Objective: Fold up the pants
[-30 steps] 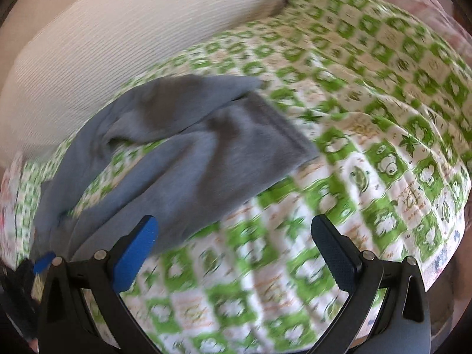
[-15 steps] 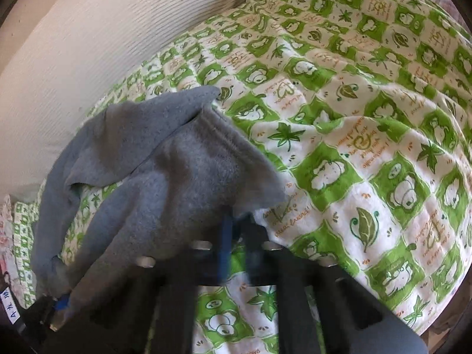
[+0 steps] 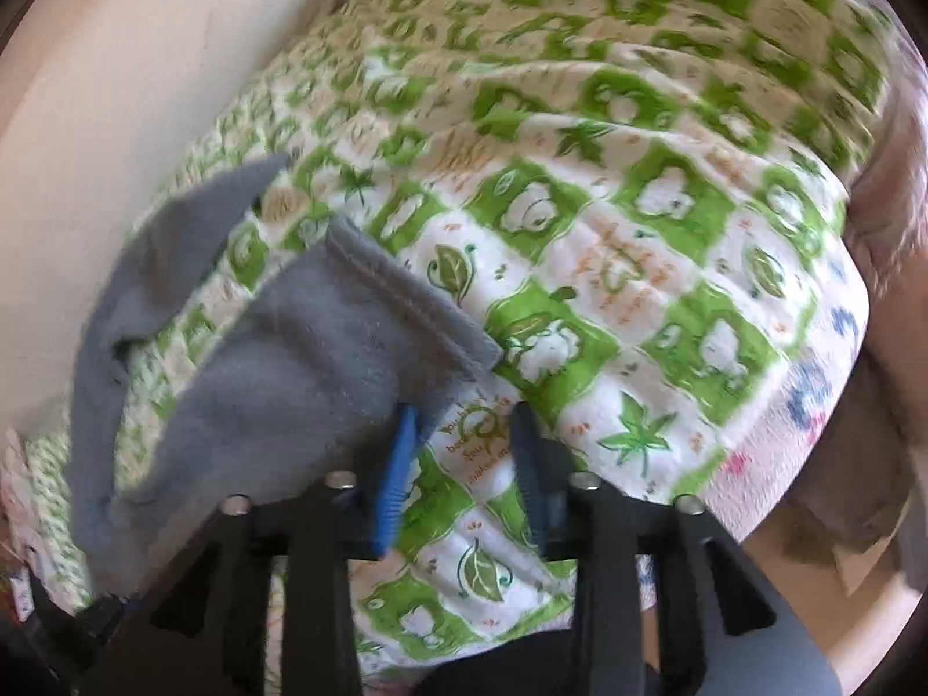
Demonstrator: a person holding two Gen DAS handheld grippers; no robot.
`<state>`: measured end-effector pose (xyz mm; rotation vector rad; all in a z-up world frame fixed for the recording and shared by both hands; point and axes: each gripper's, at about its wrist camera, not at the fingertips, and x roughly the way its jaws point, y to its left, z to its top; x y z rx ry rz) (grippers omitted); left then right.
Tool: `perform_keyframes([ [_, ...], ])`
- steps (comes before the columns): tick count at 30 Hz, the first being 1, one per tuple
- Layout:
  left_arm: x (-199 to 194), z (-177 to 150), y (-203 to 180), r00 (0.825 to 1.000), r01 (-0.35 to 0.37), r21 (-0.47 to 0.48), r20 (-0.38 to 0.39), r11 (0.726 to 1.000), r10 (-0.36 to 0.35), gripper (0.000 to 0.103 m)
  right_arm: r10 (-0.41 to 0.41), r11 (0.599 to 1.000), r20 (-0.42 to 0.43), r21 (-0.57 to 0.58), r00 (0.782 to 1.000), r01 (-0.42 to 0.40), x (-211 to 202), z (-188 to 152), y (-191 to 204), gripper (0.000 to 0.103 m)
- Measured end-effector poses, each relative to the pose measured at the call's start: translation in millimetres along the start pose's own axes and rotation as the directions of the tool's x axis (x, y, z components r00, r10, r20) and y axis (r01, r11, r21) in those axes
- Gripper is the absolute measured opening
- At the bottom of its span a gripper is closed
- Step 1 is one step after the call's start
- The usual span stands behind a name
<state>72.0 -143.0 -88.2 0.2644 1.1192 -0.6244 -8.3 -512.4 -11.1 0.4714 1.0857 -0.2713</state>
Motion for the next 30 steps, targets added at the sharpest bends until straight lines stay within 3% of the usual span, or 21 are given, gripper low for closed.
perform_keyframes([
  [3,-16,7,6,0.999,-0.011,0.005,0.046,1.000,0.011,0.052,-0.011,0.999,0.077,-0.032,0.997,0.013,-19,3,8,0.050],
  [7,-28,23,20,0.996,-0.046,0.009,0.080,0.999,0.045,0.053,0.071,0.992,0.099,-0.110,0.993,-0.060,-28,14,35,0.051],
  [13,-25,51,65,0.990,-0.120,-0.014,0.074,0.993,0.121,0.053,0.181,0.946,0.043,-0.280,0.982,-0.163,-8,40,93,0.051],
  [21,-14,102,126,0.971,-0.227,-0.022,0.068,0.974,0.228,0.055,0.180,0.871,-0.020,-0.462,0.983,-0.169,34,81,165,0.051],
  [23,-8,116,142,0.956,-0.283,-0.029,0.064,0.959,0.285,0.058,0.176,0.855,-0.023,-0.492,0.984,-0.165,47,93,182,0.051],
  [25,-1,129,157,0.945,-0.318,-0.029,0.065,0.947,0.320,0.068,0.167,0.836,-0.027,-0.525,0.986,-0.156,60,101,197,0.051],
  [28,16,144,179,0.919,-0.392,-0.027,0.038,0.919,0.393,0.070,0.117,0.824,-0.024,-0.556,0.993,-0.111,79,112,208,0.051],
  [30,28,150,191,0.914,-0.405,-0.023,0.015,0.914,0.405,0.070,0.107,0.814,-0.032,-0.571,0.994,-0.106,87,115,213,0.051],
])
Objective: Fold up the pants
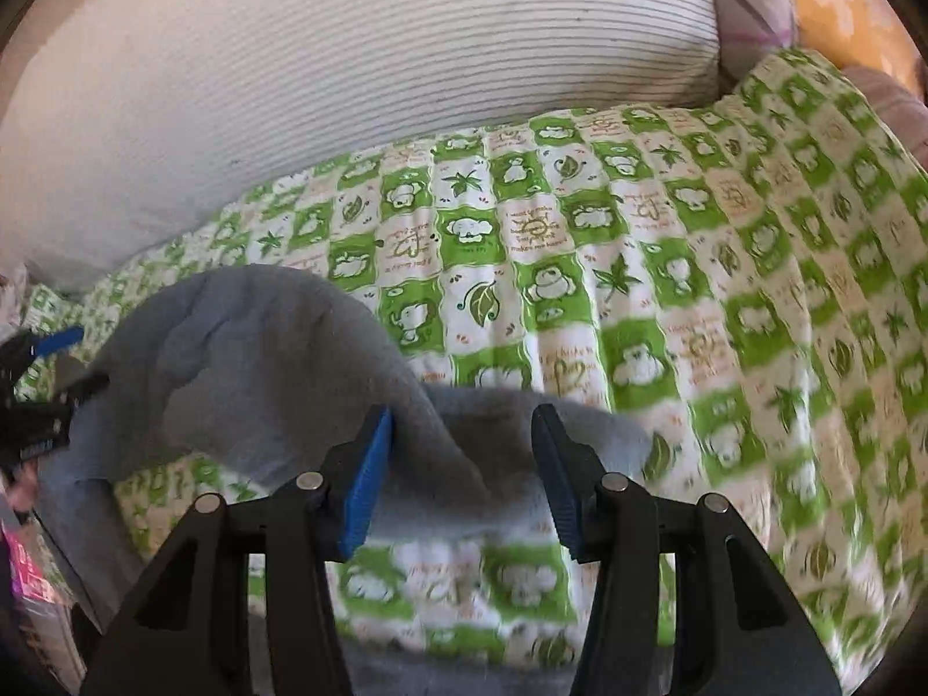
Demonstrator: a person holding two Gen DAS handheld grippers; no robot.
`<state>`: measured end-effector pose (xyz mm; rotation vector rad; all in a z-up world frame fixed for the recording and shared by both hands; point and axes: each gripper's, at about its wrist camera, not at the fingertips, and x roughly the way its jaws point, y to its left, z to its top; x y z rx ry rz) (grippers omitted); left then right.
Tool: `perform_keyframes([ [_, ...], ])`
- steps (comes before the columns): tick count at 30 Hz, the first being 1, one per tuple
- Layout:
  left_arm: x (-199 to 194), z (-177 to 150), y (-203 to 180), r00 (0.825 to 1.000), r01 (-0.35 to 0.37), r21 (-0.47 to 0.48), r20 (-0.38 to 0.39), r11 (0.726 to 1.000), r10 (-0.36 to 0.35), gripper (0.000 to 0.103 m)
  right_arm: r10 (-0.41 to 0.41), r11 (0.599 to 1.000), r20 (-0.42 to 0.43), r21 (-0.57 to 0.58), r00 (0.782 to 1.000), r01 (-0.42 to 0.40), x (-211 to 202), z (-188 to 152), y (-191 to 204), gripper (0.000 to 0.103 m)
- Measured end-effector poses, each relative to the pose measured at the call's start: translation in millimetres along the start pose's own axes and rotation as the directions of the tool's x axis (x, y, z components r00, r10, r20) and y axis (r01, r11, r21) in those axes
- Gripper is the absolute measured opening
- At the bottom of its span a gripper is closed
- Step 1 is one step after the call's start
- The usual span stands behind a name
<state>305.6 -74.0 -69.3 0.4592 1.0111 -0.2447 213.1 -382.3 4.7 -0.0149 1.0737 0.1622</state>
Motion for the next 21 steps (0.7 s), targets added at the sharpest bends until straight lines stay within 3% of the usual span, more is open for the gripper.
perform_keyframes([
  [1,9,2,2,1.000,-0.002,0.009,-0.015,1.000,0.002,0.071,0.003,1.000,-0.003,-0.008,1.000,-0.003,3,1,-1,0.051],
  [2,18,4,4,0.994,-0.074,-0.092,-0.081,0.993,0.067,0.071,0.005,1.000,-0.005,-0.016,1.000,-0.005,4,2,-2,0.051],
  [4,34,2,5,0.991,-0.082,-0.067,-0.116,0.994,0.073,0.068,0.021,0.999,-0.006,-0.050,1.000,-0.021,5,1,1,0.050],
  [5,39,1,5,0.991,-0.062,-0.058,-0.123,0.996,0.054,0.059,0.035,0.997,-0.007,-0.069,0.999,-0.036,4,-2,3,0.039],
  [6,41,-2,4,0.992,-0.024,-0.055,-0.128,0.998,0.017,0.022,0.044,0.995,-0.008,-0.090,0.999,-0.045,1,-4,5,0.026],
  [7,42,-6,2,0.990,0.012,-0.061,-0.140,0.998,-0.021,0.007,0.042,0.993,-0.011,-0.114,0.999,-0.043,-2,-7,9,0.023],
  [9,33,-16,-4,0.991,0.042,-0.050,-0.123,0.998,-0.048,0.005,0.039,0.982,-0.022,-0.184,0.999,-0.043,-11,-18,19,0.013],
  [14,-26,-70,-52,0.988,0.141,0.040,-0.068,0.989,-0.138,0.005,0.015,0.941,-0.090,-0.336,0.996,-0.045,-28,-57,42,0.010],
  [16,-49,-97,-74,0.978,0.200,0.070,-0.079,0.977,-0.195,0.005,0.028,0.930,-0.133,-0.359,0.991,-0.075,-35,-75,42,0.010],
  [18,-64,-124,-93,0.963,0.255,0.099,-0.114,0.962,-0.244,0.007,0.056,0.932,-0.186,-0.341,0.981,-0.118,-38,-86,36,0.013],
  [20,-75,-145,-106,0.964,0.250,0.135,-0.129,0.959,-0.233,0.011,0.058,0.938,-0.201,-0.323,0.978,-0.123,-48,-94,26,0.018],
  [21,-82,-150,-107,0.966,0.245,0.148,-0.122,0.958,-0.228,0.011,0.065,0.942,-0.182,-0.313,0.981,-0.121,-55,-95,22,0.026],
])
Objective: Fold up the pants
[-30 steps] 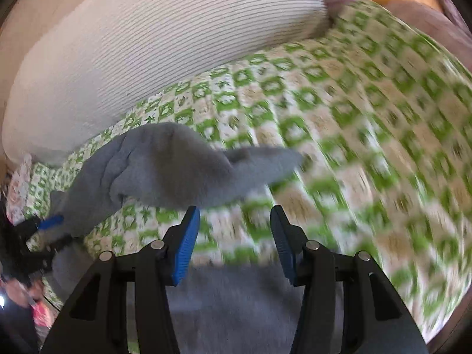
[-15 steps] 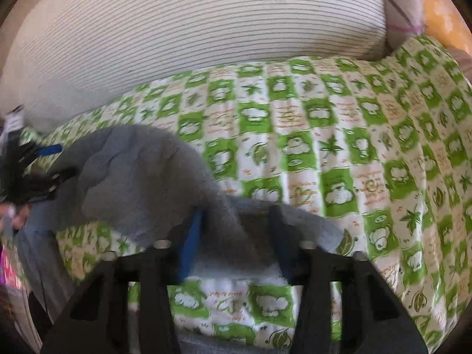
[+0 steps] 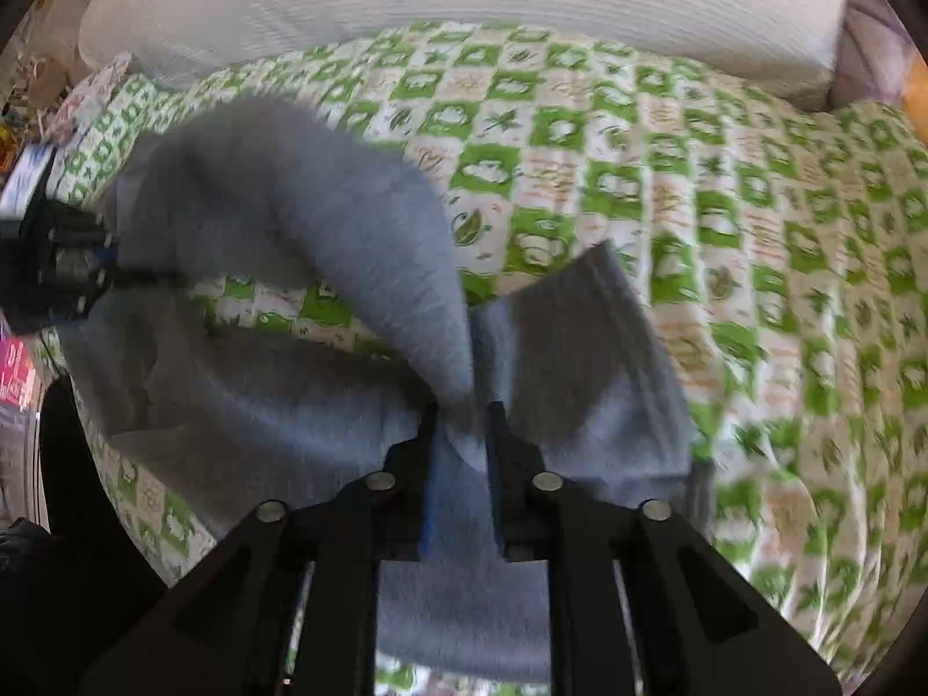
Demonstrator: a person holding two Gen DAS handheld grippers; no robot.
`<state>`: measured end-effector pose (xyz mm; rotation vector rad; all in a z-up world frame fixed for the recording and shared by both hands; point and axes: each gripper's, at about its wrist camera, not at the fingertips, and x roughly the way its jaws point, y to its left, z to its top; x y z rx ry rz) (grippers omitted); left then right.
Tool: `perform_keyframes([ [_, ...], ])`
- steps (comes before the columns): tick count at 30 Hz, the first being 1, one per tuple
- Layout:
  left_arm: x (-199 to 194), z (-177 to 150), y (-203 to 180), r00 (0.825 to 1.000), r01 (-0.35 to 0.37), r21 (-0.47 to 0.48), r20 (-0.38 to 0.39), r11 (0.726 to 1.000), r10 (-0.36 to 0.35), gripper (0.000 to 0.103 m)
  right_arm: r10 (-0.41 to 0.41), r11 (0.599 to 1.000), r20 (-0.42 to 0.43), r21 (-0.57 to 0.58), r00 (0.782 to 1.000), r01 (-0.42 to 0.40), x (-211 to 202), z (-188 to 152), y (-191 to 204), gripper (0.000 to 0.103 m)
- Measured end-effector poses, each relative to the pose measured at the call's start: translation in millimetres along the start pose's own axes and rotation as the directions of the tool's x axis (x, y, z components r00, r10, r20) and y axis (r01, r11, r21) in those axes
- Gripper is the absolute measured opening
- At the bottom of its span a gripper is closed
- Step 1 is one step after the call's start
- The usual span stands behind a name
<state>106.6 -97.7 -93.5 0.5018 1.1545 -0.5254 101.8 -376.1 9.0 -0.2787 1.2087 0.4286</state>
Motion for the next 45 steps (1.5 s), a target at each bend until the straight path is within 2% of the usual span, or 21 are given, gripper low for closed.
perform_keyframes([
  [1,-6,-3,-1,1.000,0.007,-0.002,0.007,1.000,-0.007,0.013,0.010,1.000,0.035,0.022,0.999,-0.011,-10,-1,-4,0.033],
  [2,-12,-3,2,1.000,0.012,-0.013,0.020,1.000,-0.012,0.015,0.015,0.999,0.066,0.041,0.998,-0.017,-18,-1,-9,0.049],
  [3,-19,1,6,0.999,0.016,-0.028,0.040,0.999,-0.015,0.025,0.008,0.998,0.114,0.063,0.993,-0.015,-29,2,-15,0.063],
  [4,-25,6,12,0.998,0.016,-0.041,0.062,0.999,-0.013,0.038,-0.007,0.997,0.148,0.077,0.989,-0.005,-35,6,-20,0.067],
  [7,-33,31,23,0.992,0.008,-0.073,0.123,0.997,0.001,0.058,-0.072,0.991,0.186,0.122,0.980,0.050,-35,31,-35,0.069],
  [11,-17,64,36,0.986,0.103,-0.094,0.139,0.990,-0.089,0.063,-0.059,0.985,0.160,0.169,0.985,0.031,-8,58,-52,0.069],
  [15,7,87,33,0.977,0.200,-0.063,0.092,0.978,-0.194,0.067,-0.030,0.983,0.057,0.183,0.998,0.019,34,70,-62,0.069],
  [16,16,91,31,0.974,0.217,-0.051,0.075,0.975,-0.213,0.067,-0.019,0.983,0.022,0.182,1.000,0.014,45,70,-63,0.068],
  [18,27,95,26,0.975,0.217,-0.045,0.051,0.975,-0.215,0.065,-0.033,0.986,-0.012,0.163,0.999,0.035,59,65,-62,0.023],
  [19,31,95,24,0.974,0.223,-0.031,0.048,0.974,-0.222,0.047,-0.046,0.986,-0.004,0.159,0.999,0.046,60,60,-60,0.023],
  [20,31,94,20,0.976,0.214,-0.009,0.051,0.977,-0.214,0.028,-0.045,0.987,0.018,0.158,0.999,0.042,55,59,-59,0.015],
  [21,30,91,15,0.979,0.198,0.010,0.050,0.980,-0.198,0.007,-0.053,0.986,0.038,0.158,0.998,0.046,50,58,-58,0.014],
  [24,12,85,12,0.991,0.093,0.033,0.092,0.995,-0.096,0.006,-0.146,0.978,0.135,0.167,0.980,0.122,21,59,-60,0.014],
  [27,-20,76,19,0.990,-0.028,0.030,0.139,0.999,0.024,0.005,-0.234,0.957,0.261,0.234,0.937,0.174,-17,67,-75,0.014],
  [29,-43,72,17,0.972,-0.157,0.030,0.180,0.987,0.149,0.005,-0.233,0.942,0.380,0.318,0.895,0.111,-47,66,-90,0.014],
  [31,-62,62,4,0.945,-0.255,0.030,0.218,0.966,0.243,0.006,-0.191,0.937,0.452,0.349,0.871,0.024,-63,58,-99,0.014],
  [34,-54,51,-29,0.908,-0.381,0.066,0.218,0.922,0.359,0.006,-0.192,0.950,0.427,0.305,0.884,0.060,-52,48,-86,0.014],
  [35,-47,44,-36,0.904,-0.397,0.077,0.208,0.915,0.374,0.006,-0.199,0.955,0.411,0.287,0.890,0.081,-46,42,-81,0.014],
  [36,-37,39,-45,0.904,-0.403,0.084,0.193,0.911,0.382,0.006,-0.195,0.958,0.394,0.273,0.898,0.088,-42,36,-78,0.014],
  [39,-14,22,-65,0.930,-0.350,0.071,0.143,0.934,0.338,0.008,-0.159,0.963,0.343,0.260,0.926,0.069,-28,10,-81,0.014],
  [45,-22,6,-98,0.890,-0.434,0.090,0.196,0.896,0.411,0.010,-0.076,0.957,0.393,0.288,0.917,-0.044,-34,-47,-98,0.014],
])
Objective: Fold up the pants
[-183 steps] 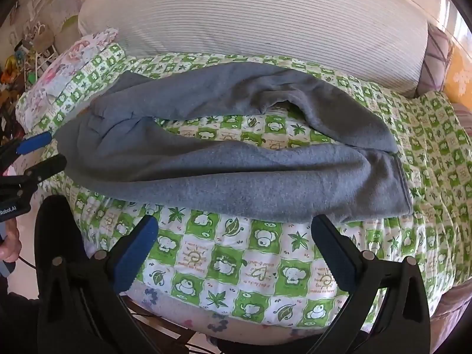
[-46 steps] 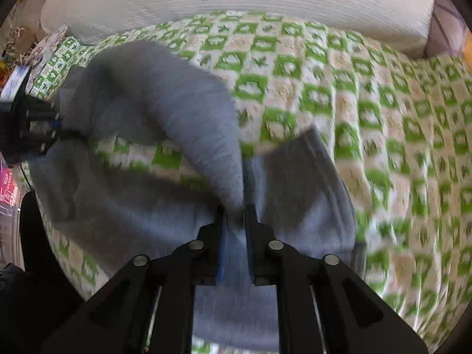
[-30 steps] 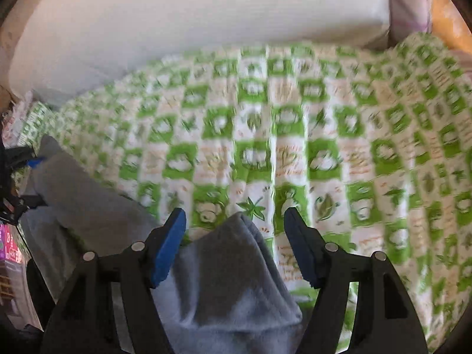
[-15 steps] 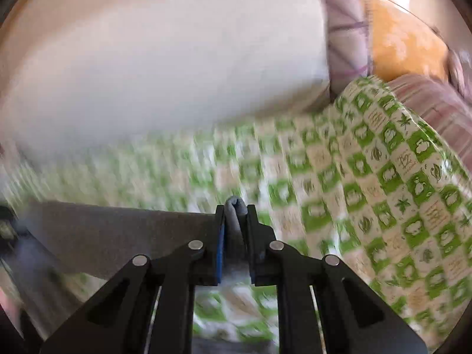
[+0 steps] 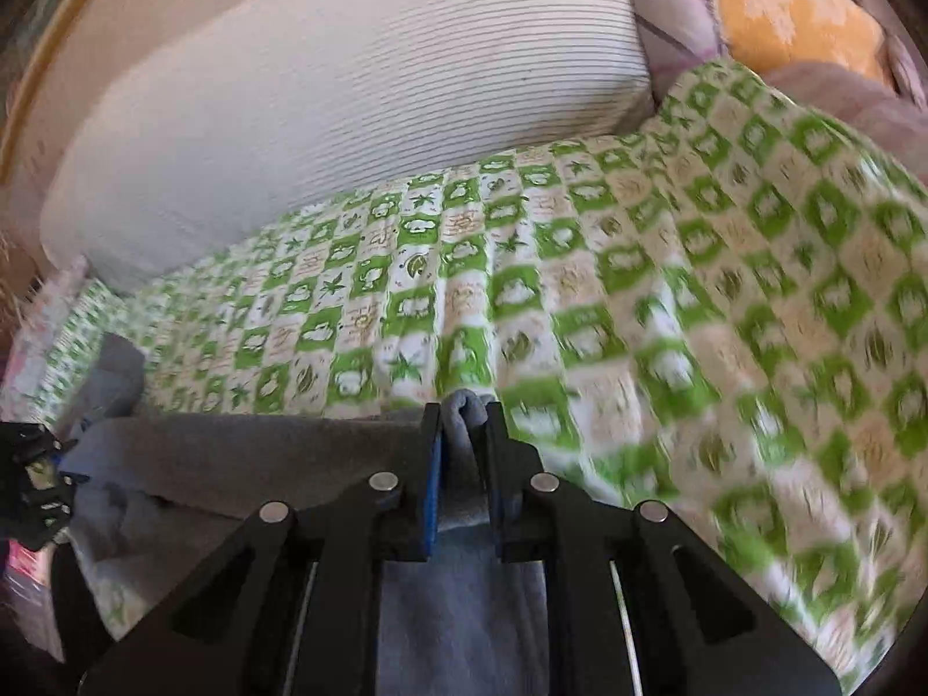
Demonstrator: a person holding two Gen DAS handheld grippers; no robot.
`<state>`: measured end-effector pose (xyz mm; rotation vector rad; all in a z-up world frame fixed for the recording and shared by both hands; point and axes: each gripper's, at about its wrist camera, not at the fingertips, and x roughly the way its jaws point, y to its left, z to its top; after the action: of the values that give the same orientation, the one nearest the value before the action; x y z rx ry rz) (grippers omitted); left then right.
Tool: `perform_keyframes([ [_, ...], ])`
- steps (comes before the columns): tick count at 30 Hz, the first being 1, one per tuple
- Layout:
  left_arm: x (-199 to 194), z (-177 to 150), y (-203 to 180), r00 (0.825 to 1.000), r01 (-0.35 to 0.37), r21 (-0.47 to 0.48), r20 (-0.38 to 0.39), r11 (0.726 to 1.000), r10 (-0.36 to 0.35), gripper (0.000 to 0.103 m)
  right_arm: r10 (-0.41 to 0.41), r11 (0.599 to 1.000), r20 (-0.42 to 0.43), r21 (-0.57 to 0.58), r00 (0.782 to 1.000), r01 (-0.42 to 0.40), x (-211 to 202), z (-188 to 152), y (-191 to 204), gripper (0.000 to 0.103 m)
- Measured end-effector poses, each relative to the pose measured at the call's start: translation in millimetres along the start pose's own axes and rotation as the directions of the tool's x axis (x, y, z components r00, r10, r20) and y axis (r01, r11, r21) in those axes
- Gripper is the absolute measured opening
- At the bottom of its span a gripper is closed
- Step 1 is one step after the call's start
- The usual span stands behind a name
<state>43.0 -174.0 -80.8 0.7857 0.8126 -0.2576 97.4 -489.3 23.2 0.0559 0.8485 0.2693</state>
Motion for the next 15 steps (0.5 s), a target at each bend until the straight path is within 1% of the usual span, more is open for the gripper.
perform_keyframes([
  [3,-13,-1,-1,1.000,-0.019,-0.008,0.023,1.000,0.019,0.011,0.025,1.000,0.037,-0.003,0.999,-0.025,-20,-19,-8,0.014],
  [6,-22,-2,-7,0.999,-0.019,-0.028,0.035,0.999,0.019,0.013,0.045,0.999,0.047,-0.029,0.998,-0.043,-29,-36,-8,0.014],
  [8,-21,-7,-16,1.000,-0.007,-0.011,0.017,1.000,0.007,0.015,0.051,0.998,0.004,-0.027,0.999,-0.051,-25,-47,-10,0.018],
  [9,-20,-10,-20,1.000,-0.013,0.001,0.009,1.000,0.013,0.016,0.056,0.998,-0.023,-0.006,0.998,-0.056,-23,-52,-13,0.021],
  [10,-22,-14,-24,1.000,-0.009,0.008,0.005,1.000,0.009,0.020,0.075,0.997,-0.053,0.035,0.996,-0.073,-21,-57,-18,0.024],
  [11,-24,-17,-26,1.000,0.005,0.004,0.004,1.000,-0.005,0.022,0.091,0.993,-0.070,0.081,0.993,-0.086,-21,-61,-26,0.033],
  [12,-27,-20,-27,1.000,0.024,-0.004,0.004,1.000,-0.024,0.027,0.094,0.990,-0.067,0.108,0.993,-0.086,-23,-66,-30,0.041],
  [13,-32,-23,-28,0.999,0.041,-0.011,0.008,0.999,-0.041,0.030,0.083,0.990,-0.051,0.122,0.995,-0.076,-29,-70,-33,0.046],
  [14,-38,-25,-29,0.998,0.057,-0.016,0.014,0.998,-0.057,0.030,0.076,0.989,-0.041,0.130,0.996,-0.070,-33,-71,-35,0.051],
  [15,-43,-27,-28,0.997,0.076,-0.020,0.020,0.997,-0.076,0.035,0.075,0.988,-0.031,0.141,0.997,-0.069,-38,-73,-36,0.051],
])
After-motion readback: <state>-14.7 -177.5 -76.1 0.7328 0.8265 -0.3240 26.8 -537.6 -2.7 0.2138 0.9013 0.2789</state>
